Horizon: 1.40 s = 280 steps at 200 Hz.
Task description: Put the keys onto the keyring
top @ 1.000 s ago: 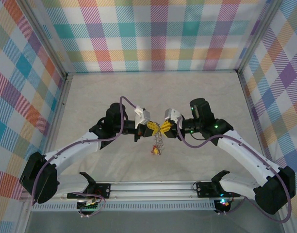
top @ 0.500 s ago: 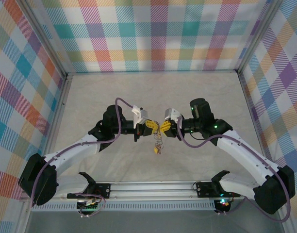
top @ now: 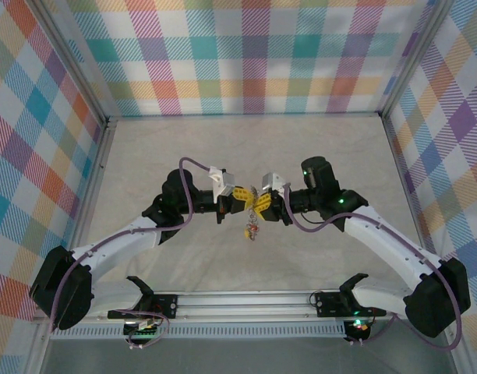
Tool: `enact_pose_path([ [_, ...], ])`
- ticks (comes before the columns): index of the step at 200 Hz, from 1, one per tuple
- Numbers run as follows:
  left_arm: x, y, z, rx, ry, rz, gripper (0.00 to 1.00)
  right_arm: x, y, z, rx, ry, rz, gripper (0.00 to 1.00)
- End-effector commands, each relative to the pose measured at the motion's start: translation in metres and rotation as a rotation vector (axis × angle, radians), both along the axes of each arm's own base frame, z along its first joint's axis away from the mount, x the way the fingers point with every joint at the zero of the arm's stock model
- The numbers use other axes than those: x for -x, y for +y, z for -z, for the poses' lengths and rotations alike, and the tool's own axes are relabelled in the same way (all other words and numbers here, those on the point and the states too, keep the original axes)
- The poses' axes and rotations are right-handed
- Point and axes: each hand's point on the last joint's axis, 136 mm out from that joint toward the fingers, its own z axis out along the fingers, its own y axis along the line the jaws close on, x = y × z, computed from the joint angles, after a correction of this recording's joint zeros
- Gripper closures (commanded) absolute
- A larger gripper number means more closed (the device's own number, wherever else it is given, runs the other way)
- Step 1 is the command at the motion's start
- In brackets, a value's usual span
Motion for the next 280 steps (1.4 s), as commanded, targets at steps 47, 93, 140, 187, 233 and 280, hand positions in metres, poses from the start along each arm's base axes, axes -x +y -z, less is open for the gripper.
enact_pose_path([
  [47, 0.004, 0.005, -0.022, 0.063, -0.078, 0.001, 1.00, 0.002, -0.008, -0.011, -0.025, -0.057, 0.017, 0.79],
  [93, 0.008, 0.005, -0.022, 0.058, -0.086, 0.020, 1.00, 0.000, -0.019, -0.018, -0.036, -0.085, 0.064, 0.76],
  [140, 0.013, 0.007, -0.026, 0.064, -0.095, 0.033, 1.00, -0.009, -0.012, -0.026, -0.086, -0.081, 0.073, 0.74],
  [187, 0.014, 0.008, -0.027, 0.077, -0.093, 0.030, 1.00, -0.009, -0.005, -0.033, -0.121, -0.061, 0.031, 0.74],
  [233, 0.012, 0.010, -0.026, 0.098, -0.084, 0.007, 1.00, -0.006, 0.000, -0.031, -0.148, -0.029, 0.008, 0.81],
  [280, 0.012, 0.012, -0.029, 0.121, -0.092, -0.003, 1.00, -0.005, 0.001, -0.024, -0.142, 0.004, 0.007, 0.78],
])
